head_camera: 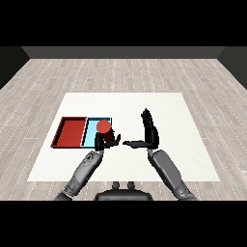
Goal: Pick the red can and put it in the red box
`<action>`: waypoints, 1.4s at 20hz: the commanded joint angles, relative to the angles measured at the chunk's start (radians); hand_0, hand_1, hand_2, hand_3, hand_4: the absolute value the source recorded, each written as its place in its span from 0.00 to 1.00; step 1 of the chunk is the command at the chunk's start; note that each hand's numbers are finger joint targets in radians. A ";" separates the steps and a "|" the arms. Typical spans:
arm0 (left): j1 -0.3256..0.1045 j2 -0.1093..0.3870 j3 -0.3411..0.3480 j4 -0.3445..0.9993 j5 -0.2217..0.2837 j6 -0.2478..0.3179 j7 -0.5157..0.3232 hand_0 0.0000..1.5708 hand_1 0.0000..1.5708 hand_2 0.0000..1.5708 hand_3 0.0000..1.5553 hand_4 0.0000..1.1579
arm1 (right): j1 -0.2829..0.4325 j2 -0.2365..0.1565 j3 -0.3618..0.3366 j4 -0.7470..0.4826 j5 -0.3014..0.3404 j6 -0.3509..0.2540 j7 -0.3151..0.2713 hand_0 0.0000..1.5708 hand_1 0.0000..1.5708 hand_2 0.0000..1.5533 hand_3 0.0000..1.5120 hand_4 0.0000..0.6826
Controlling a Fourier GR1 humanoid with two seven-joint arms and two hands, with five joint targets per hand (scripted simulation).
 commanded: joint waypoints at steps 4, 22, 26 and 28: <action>-0.010 0.158 0.071 -0.028 -0.066 0.007 0.056 1.00 1.00 1.00 0.94 0.98 | 0.253 -0.124 -0.106 -0.136 -0.047 0.055 -0.055 0.00 0.00 0.00 0.00 0.00; -0.306 0.390 0.347 0.713 -0.083 -0.207 0.062 1.00 1.00 1.00 0.95 0.93 | 0.247 -0.173 -0.244 0.024 -0.017 0.061 0.000 0.00 0.00 0.00 0.00 0.00; -0.361 0.347 0.367 0.911 -0.122 -0.127 0.002 1.00 1.00 0.99 0.96 0.90 | 0.241 -0.145 -0.235 0.106 -0.032 0.109 -0.035 0.00 0.00 0.00 0.00 0.00; -0.373 0.349 0.366 0.981 -0.132 -0.148 0.009 0.99 0.99 0.93 0.92 0.87 | 0.172 -0.114 -0.229 0.118 -0.019 0.074 -0.009 0.00 0.00 0.00 0.00 0.00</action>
